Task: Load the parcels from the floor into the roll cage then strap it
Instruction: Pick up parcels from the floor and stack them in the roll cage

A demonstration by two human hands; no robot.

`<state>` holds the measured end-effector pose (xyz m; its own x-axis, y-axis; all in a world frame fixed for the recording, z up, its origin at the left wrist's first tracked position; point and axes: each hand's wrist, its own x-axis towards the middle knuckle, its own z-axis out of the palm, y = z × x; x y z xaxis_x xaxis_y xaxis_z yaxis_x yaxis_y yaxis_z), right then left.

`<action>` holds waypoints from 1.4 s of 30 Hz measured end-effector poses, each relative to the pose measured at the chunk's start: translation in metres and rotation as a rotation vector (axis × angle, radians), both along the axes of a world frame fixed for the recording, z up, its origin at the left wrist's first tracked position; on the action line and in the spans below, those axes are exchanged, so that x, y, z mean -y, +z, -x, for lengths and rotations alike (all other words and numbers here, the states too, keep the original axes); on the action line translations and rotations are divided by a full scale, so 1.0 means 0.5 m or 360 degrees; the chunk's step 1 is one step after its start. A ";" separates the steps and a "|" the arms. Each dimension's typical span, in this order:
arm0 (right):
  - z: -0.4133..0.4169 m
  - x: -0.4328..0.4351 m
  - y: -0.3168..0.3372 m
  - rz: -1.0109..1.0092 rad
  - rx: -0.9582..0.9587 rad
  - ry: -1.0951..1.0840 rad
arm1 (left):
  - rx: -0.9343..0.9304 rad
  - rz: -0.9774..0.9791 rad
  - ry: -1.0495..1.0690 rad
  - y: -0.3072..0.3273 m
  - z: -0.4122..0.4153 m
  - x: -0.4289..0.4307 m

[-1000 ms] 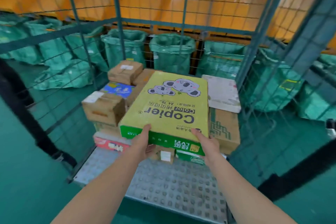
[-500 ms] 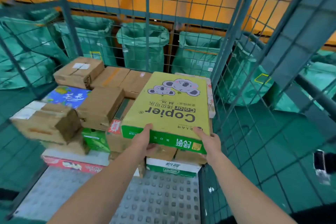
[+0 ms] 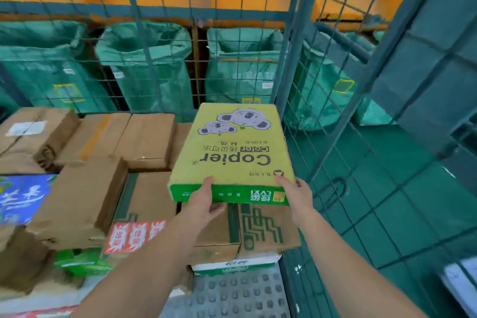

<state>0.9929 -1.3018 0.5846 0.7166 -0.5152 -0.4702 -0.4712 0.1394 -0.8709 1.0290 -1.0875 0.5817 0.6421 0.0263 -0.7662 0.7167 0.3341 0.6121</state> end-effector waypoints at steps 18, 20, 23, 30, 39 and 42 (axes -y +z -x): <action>-0.193 0.031 -0.056 -0.0326 -0.0317 0.0108 | -0.0150 -0.0006 -0.0086 -0.066 -0.226 0.161; -0.210 0.029 -0.063 -0.0332 -0.0325 0.0180 | -0.0149 -0.0120 -0.0213 -0.066 -0.246 0.175; -0.231 0.034 -0.074 -0.0321 -0.0337 0.0224 | -0.0132 -0.0303 -0.0408 -0.072 -0.269 0.181; -0.251 0.065 -0.101 -0.0341 -0.0449 0.0273 | -0.0260 -0.0211 -0.0384 -0.105 -0.271 0.194; -0.214 0.057 -0.105 -0.0330 -0.0365 0.0348 | -0.0227 -0.0042 -0.0387 -0.108 -0.232 0.207; -0.196 0.058 -0.091 -0.0316 -0.0320 0.0339 | -0.0199 -0.0245 -0.0516 -0.084 -0.223 0.188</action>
<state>1.0910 -1.3310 0.5393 0.6809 -0.2483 -0.6890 -0.6675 0.1766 -0.7234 1.1405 -1.1816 0.5398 0.5378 -0.0418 -0.8420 0.8425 -0.0113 0.5386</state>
